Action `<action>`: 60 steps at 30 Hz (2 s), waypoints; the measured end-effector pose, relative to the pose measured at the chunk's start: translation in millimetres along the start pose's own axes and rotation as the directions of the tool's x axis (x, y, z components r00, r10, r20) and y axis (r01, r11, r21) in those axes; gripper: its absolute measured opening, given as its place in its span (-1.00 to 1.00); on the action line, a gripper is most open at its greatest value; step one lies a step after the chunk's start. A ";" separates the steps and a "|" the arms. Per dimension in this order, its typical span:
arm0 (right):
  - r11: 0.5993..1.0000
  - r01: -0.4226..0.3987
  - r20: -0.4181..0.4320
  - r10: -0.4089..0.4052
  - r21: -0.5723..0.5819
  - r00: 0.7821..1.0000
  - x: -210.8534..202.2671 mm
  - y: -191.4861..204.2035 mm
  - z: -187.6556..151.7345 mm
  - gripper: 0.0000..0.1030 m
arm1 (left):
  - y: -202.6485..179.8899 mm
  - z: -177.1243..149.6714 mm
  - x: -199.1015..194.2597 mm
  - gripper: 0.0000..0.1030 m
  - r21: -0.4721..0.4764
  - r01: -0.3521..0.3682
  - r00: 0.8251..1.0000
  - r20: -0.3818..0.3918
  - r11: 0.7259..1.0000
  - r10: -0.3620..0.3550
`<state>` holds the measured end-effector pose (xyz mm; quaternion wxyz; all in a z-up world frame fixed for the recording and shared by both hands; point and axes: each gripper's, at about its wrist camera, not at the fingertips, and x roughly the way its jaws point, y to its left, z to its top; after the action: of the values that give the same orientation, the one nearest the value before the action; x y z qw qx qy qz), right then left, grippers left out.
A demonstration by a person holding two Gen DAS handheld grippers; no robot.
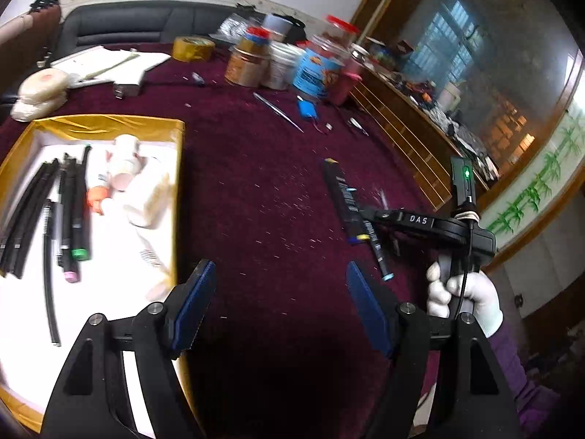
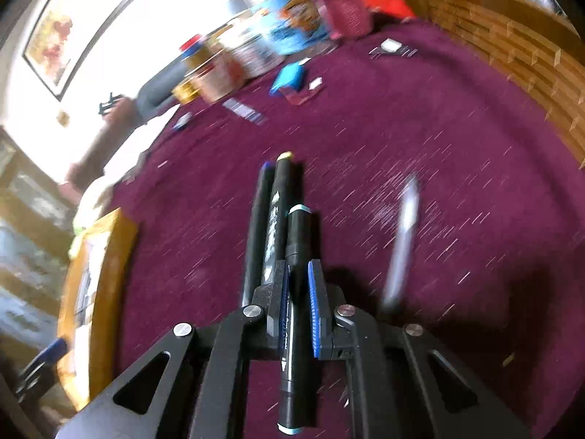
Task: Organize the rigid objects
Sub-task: 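Grasp markers with right gripper while left grasps a blue-ended black marker, then lift the held markers with both grippers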
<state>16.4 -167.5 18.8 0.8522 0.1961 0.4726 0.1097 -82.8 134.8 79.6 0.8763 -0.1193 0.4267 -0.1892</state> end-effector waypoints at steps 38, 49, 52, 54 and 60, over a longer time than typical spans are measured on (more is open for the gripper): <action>0.999 0.008 0.143 -0.003 -0.034 0.990 -4.4 -24.2 -3.5 -0.51 | -78.4 38.0 171.5 0.41 0.304 -0.155 0.979 -0.082 0.940 0.188; 1.000 -0.005 0.149 0.008 -0.023 0.989 -4.8 -27.4 -4.3 -0.50 | -44.5 37.2 143.9 -0.77 0.140 -0.044 0.997 -0.061 0.989 0.053; 1.000 -0.002 0.149 0.005 -0.023 0.989 -4.9 -27.2 -4.2 -0.50 | -36.0 32.9 117.6 -0.77 0.079 0.028 0.999 -0.034 0.996 -0.026; 1.000 0.011 0.145 -0.008 -0.021 0.989 -6.2 -26.3 -3.4 -0.50 | -29.7 31.8 96.3 -0.77 0.048 0.077 0.997 -0.001 0.996 -0.077; 0.998 -0.014 0.145 0.023 -0.058 0.989 -16.2 -1.6 -4.4 -0.50 | -12.1 25.7 38.4 -0.76 0.018 0.184 0.979 0.087 0.983 -0.185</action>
<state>4.0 -174.0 28.3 0.8886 0.1838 0.4038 0.1162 -43.6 108.5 72.8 0.8736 -0.1625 0.3736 -0.2663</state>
